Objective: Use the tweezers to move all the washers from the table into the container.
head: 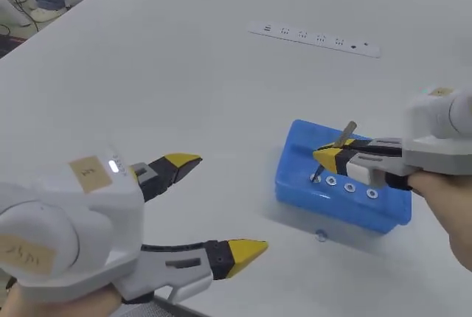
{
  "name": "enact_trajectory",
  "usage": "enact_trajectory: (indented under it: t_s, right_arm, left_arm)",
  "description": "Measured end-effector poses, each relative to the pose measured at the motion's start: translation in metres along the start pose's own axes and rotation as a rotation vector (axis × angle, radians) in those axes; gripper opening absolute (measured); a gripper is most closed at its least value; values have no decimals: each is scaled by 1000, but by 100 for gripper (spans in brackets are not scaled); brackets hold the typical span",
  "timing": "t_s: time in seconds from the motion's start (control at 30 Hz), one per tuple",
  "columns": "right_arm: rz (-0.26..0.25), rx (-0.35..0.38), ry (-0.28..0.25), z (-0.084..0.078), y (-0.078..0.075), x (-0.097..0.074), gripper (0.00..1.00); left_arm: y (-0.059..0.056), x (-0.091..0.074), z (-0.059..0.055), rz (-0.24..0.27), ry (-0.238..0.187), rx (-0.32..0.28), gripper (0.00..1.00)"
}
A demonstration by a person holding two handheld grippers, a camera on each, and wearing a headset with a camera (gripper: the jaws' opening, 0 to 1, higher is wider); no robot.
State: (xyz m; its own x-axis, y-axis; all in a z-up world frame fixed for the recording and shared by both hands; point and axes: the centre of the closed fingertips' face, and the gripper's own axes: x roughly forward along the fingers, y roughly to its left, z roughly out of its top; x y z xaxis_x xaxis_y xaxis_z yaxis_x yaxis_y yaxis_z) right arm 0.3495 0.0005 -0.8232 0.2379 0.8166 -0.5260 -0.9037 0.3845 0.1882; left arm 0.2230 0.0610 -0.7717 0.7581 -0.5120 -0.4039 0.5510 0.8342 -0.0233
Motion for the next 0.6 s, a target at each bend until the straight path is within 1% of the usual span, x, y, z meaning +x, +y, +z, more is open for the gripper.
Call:
enact_trajectory:
  t_s: [0.07,0.17,0.23,0.33,0.53,0.6]
  right_arm:
    - [-2,-7,1,0,1,-1,4]
    - [-6,-18,-9,5,3,-5,4]
    - [-11,-23,-32,12,5,-10,4]
    - [-4,-28,-67,24,13,-19,4]
    - [9,-49,-98,36,26,-31,4]
    - [11,-61,-111,40,32,-36,4]
  left_arm:
    - [0,0,0,0,1,3,75]
    - [0,0,0,0,0,2,75]
    - [0,0,0,0,1,1,74]
    - [0,0,0,-1,0,4,74]
    - [-2,0,0,-6,2,5,74]
    - [-2,0,0,-7,3,6,74]
